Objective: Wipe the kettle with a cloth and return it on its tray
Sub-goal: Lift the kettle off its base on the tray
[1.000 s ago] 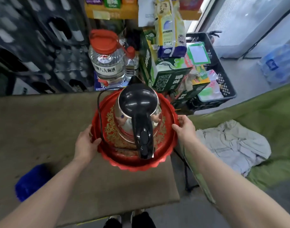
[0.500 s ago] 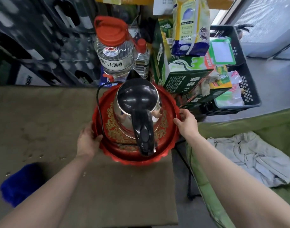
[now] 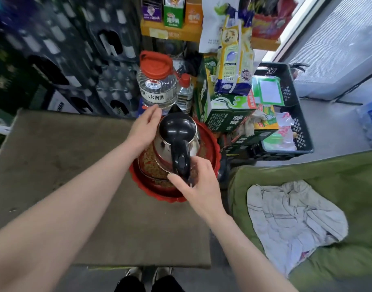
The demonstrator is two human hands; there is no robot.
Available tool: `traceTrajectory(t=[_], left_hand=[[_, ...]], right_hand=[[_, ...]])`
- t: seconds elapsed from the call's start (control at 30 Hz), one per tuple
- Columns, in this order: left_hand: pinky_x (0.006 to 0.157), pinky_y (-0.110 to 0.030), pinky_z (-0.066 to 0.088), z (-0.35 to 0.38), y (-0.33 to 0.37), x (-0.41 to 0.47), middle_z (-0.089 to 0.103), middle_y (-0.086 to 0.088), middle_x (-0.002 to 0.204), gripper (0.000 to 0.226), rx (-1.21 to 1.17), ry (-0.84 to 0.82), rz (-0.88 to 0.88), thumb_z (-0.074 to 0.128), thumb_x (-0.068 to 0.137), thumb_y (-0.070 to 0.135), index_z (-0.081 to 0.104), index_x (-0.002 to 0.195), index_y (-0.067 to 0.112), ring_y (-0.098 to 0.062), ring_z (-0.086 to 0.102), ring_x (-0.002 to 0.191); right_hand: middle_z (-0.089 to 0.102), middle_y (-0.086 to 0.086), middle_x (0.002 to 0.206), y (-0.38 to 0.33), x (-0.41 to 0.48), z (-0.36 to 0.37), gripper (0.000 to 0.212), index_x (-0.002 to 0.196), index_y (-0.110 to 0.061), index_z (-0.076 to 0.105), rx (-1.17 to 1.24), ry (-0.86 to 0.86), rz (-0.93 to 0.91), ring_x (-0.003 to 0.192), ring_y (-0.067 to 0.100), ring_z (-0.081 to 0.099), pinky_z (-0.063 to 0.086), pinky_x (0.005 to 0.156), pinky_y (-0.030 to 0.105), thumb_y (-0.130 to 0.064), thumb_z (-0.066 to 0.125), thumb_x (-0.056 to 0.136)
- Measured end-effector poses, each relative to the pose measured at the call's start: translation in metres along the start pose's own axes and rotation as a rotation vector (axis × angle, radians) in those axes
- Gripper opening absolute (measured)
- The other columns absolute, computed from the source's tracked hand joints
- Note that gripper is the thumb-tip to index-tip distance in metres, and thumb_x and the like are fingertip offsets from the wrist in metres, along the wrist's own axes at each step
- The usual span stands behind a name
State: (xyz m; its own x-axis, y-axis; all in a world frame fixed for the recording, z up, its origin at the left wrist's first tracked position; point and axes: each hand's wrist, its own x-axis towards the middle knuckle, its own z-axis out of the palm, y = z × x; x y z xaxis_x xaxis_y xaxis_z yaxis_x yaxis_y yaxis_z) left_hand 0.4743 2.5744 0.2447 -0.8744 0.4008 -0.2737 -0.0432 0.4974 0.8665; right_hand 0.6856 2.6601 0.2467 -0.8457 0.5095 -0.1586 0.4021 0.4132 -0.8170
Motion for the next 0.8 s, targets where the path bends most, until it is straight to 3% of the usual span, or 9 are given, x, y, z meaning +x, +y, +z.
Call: traceTrajectory(t=[0.07, 0.2, 0.37, 0.47, 0.53, 0.6, 0.63, 0.73, 0.8], left_hand=[[0.114, -0.027, 0.026, 0.005, 0.006, 0.008, 0.049, 0.004, 0.148, 0.046, -0.063, -0.088, -0.011, 0.039, 0.102, 0.043, 0.05, 0.142, 0.023, -0.014, 0.04, 0.139], [0.119, -0.037, 0.027, 0.009, 0.005, 0.007, 0.05, 0.001, 0.148, 0.043, -0.075, -0.138, 0.0, 0.039, 0.102, 0.039, 0.052, 0.141, 0.024, -0.016, 0.042, 0.138], [0.119, -0.039, 0.029, -0.013, -0.001, -0.013, 0.044, 0.001, 0.152, 0.047, -0.157, -0.12, -0.021, 0.038, 0.103, 0.041, 0.043, 0.146, 0.026, -0.015, 0.039, 0.14], [0.118, -0.044, 0.031, -0.037, 0.002, -0.027, 0.039, -0.003, 0.156, 0.047, -0.218, -0.13, -0.003, 0.039, 0.104, 0.031, 0.034, 0.151, 0.025, -0.021, 0.037, 0.142], [0.115, -0.029, 0.034, -0.055, 0.008, -0.038, 0.041, -0.001, 0.153, 0.048, -0.216, -0.112, 0.061, 0.041, 0.104, 0.022, 0.032, 0.152, 0.02, -0.015, 0.04, 0.138], [0.094, -0.003, 0.037, -0.077, 0.015, -0.054, 0.048, 0.014, 0.136, 0.048, -0.17, -0.05, 0.16, 0.042, 0.103, 0.014, 0.033, 0.15, 0.016, 0.003, 0.047, 0.12], [0.087, 0.0, 0.037, -0.089, 0.017, -0.063, 0.05, 0.017, 0.128, 0.048, -0.161, -0.021, 0.196, 0.042, 0.103, 0.013, 0.033, 0.15, 0.017, 0.008, 0.05, 0.11], [0.1, -0.02, 0.04, -0.129, 0.007, -0.087, 0.049, 0.003, 0.134, 0.048, -0.195, 0.071, 0.194, 0.043, 0.103, 0.021, 0.034, 0.15, 0.025, -0.004, 0.051, 0.113], [0.107, -0.026, 0.038, -0.16, -0.013, -0.1, 0.044, 0.0, 0.146, 0.046, -0.268, 0.105, 0.151, 0.043, 0.103, 0.024, 0.035, 0.149, 0.028, -0.002, 0.05, 0.118]], right_hand=[[0.054, -0.012, 0.123, -0.005, -0.002, 0.007, 0.063, 0.128, -0.028, 0.051, -0.089, 0.005, 0.017, 0.112, 0.007, 0.056, 0.047, 0.09, 0.023, -0.058, 0.073, 0.077], [0.063, -0.008, 0.112, -0.013, 0.003, 0.007, 0.046, 0.119, -0.028, 0.051, -0.037, 0.023, 0.037, 0.102, 0.016, 0.063, 0.051, 0.087, 0.032, -0.036, 0.078, 0.082], [0.069, -0.011, 0.118, -0.017, 0.008, -0.023, 0.054, 0.138, -0.026, 0.053, -0.124, 0.011, -0.045, 0.107, 0.017, 0.066, 0.05, 0.094, 0.028, -0.027, 0.074, 0.088], [0.068, -0.004, 0.127, -0.03, 0.01, -0.04, 0.059, 0.144, -0.02, 0.051, -0.2, -0.011, -0.092, 0.11, 0.024, 0.065, 0.049, 0.097, 0.032, -0.022, 0.074, 0.09], [0.067, -0.007, 0.124, -0.045, 0.01, -0.048, 0.057, 0.142, -0.022, 0.052, -0.21, -0.024, -0.161, 0.109, 0.021, 0.064, 0.048, 0.094, 0.029, -0.018, 0.074, 0.09], [0.065, -0.013, 0.122, -0.064, 0.01, -0.053, 0.055, 0.14, -0.026, 0.053, -0.207, -0.064, -0.215, 0.11, 0.016, 0.063, 0.049, 0.094, 0.028, -0.015, 0.072, 0.09], [0.066, -0.012, 0.122, -0.074, 0.012, -0.053, 0.053, 0.139, -0.028, 0.053, -0.2, -0.091, -0.233, 0.111, 0.014, 0.063, 0.051, 0.097, 0.031, -0.015, 0.071, 0.091], [0.067, -0.014, 0.125, -0.105, 0.011, -0.038, 0.052, 0.137, -0.034, 0.054, -0.132, -0.186, -0.265, 0.12, 0.01, 0.061, 0.051, 0.106, 0.039, -0.015, 0.071, 0.091], [0.065, -0.02, 0.126, -0.128, 0.006, -0.013, 0.055, 0.133, -0.045, 0.055, -0.099, -0.243, -0.282, 0.124, 0.008, 0.06, 0.048, 0.109, 0.04, -0.015, 0.073, 0.09]])
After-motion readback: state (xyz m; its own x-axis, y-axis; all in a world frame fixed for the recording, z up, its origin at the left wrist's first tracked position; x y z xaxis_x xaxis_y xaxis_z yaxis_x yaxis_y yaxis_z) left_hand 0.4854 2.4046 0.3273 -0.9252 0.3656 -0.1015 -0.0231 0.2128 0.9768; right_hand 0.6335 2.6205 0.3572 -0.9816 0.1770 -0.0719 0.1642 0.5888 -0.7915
